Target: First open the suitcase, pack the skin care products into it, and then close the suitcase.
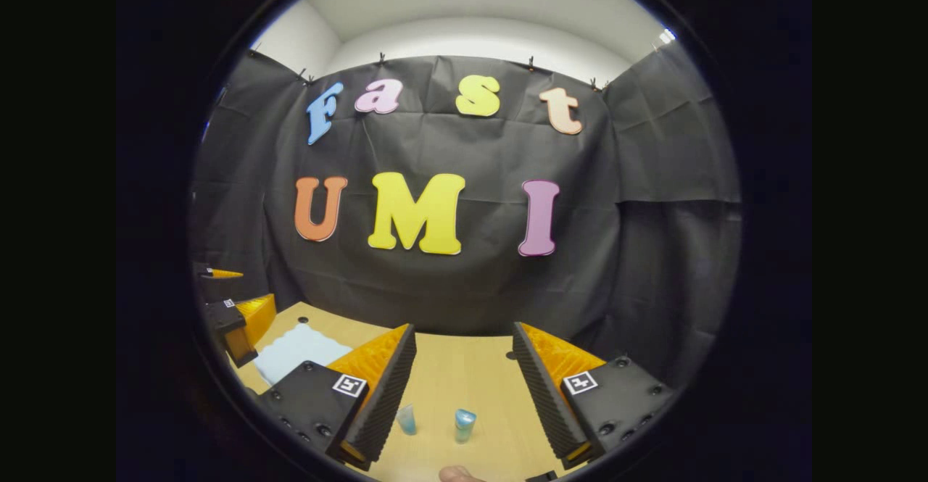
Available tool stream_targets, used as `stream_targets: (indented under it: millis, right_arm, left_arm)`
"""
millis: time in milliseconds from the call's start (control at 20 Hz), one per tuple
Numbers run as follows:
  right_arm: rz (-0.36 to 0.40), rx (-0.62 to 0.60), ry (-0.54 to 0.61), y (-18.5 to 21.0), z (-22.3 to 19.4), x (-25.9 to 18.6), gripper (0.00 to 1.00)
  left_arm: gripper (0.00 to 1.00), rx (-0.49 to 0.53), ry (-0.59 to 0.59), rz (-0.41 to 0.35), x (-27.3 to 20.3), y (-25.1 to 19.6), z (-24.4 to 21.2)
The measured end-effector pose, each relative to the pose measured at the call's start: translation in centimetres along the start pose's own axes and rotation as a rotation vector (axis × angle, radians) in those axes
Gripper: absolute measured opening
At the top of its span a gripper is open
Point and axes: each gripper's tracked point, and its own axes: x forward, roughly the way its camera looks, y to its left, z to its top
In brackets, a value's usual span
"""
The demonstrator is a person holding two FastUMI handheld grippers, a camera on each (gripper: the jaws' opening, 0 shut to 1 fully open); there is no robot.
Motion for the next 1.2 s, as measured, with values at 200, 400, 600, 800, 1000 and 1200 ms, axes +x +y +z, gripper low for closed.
stream_targets:
  millis: [200,400,600,800,1000,1200]
  right_arm:
    - [-0.015,-0.028,0.002,-0.9,-0.2,1.0,0.80]
    - [-0.070,-0.055,0.005,-3.8,-0.6,1.7,0.80]
    - [-0.124,-0.069,0.028,-6.7,-1.0,2.1,0.80]
    - [-0.156,-0.077,0.051,-9.1,-1.8,2.3,0.79]
    - [-0.186,-0.073,0.081,-11.4,-2.9,2.8,0.80]
    - [-0.190,-0.057,0.116,-13.2,-4.5,3.5,0.79]
  left_arm:
    - [1.00,0.075,0.000,0.016,1.2,0.7,-1.6]
    - [1.00,0.321,0.030,0.052,3.5,1.9,-7.1]
    - [1.00,0.604,0.097,0.007,4.9,0.0,-13.3]
    - [0.97,0.990,0.032,-0.143,6.2,-4.5,-17.3]
    - [0.97,1.229,0.105,-0.180,7.4,-4.5,-22.5]
    - [0.97,1.309,0.251,-0.148,10.1,-3.1,-24.8]
